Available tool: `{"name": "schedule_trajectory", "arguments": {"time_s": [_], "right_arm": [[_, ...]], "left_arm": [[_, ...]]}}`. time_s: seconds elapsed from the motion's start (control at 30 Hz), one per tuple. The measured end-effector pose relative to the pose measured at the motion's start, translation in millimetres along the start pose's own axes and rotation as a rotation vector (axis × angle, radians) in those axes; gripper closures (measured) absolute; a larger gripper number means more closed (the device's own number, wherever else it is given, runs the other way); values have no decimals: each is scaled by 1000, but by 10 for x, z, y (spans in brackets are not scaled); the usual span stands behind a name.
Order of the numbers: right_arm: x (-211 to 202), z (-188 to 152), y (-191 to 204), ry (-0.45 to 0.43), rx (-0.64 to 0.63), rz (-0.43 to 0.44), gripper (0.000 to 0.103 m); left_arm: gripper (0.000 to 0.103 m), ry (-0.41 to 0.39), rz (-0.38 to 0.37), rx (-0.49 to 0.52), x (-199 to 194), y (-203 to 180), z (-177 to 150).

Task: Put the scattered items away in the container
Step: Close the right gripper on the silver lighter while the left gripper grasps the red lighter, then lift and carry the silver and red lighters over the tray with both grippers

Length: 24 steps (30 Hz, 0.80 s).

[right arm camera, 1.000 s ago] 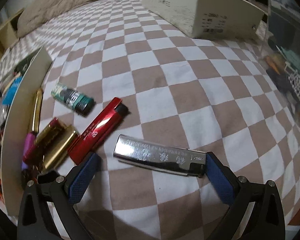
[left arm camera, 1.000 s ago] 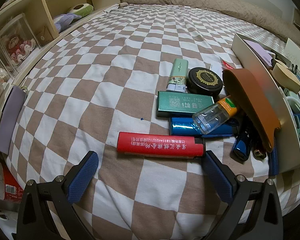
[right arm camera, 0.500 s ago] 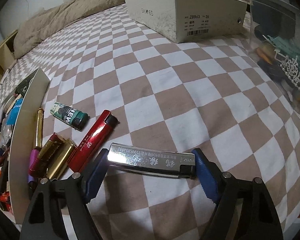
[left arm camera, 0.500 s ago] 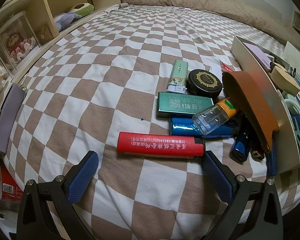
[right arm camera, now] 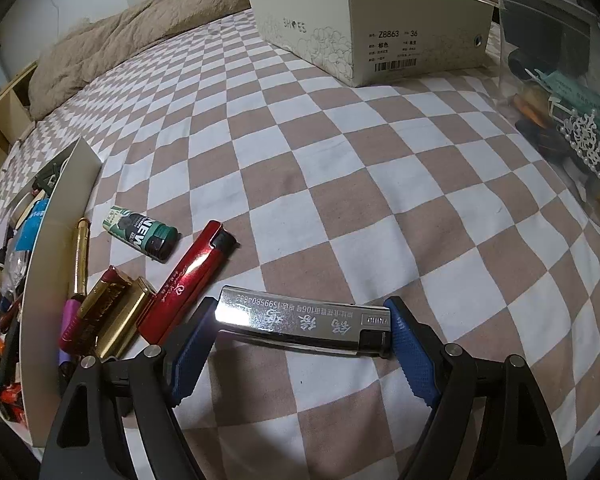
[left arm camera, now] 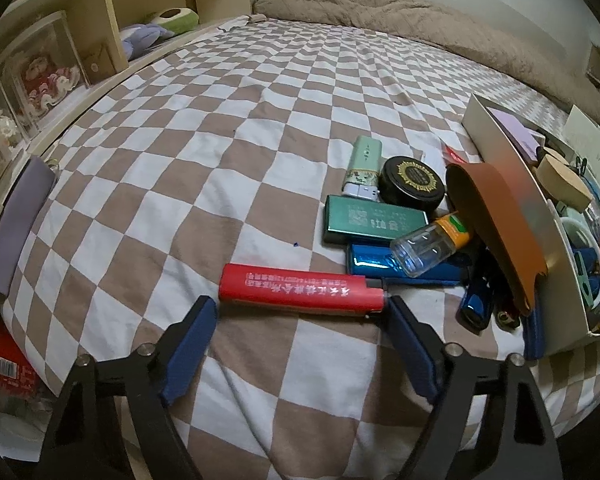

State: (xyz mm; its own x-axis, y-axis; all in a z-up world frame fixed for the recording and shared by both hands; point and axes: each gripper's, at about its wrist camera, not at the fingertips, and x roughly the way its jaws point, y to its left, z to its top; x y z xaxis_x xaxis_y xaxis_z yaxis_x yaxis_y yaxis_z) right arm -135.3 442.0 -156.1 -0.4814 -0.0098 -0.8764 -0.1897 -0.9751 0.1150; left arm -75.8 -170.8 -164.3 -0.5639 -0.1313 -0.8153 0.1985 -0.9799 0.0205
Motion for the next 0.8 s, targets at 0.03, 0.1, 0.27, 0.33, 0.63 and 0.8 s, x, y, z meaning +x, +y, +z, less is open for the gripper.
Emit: {"name": "schedule_trajectory", "arguments": {"time_s": [0.03, 0.1, 0.27, 0.33, 0.63, 0.8], "right_arm": [[-1, 0, 1, -1, 0, 0, 20], [1, 0, 5, 0, -1, -2, 20], [-1, -5, 13, -1, -3, -4, 20], [-9, -4, 17, -5, -1, -3, 20], [-171, 30, 29, -44, -9, 31, 20], [-460, 19, 129, -101, -37, 73, 20]], "left_arm": [[22, -2, -5, -5, -4, 9, -1], [23, -6, -15, -14, -9, 21, -4], [23, -14, -21, -20, -22, 22, -16], [23, -18, -24, -22, -36, 25, -14], [23, -52, 10, -29, -155, 62, 39], [23, -82, -23, -38, -324, 38, 76]]}}
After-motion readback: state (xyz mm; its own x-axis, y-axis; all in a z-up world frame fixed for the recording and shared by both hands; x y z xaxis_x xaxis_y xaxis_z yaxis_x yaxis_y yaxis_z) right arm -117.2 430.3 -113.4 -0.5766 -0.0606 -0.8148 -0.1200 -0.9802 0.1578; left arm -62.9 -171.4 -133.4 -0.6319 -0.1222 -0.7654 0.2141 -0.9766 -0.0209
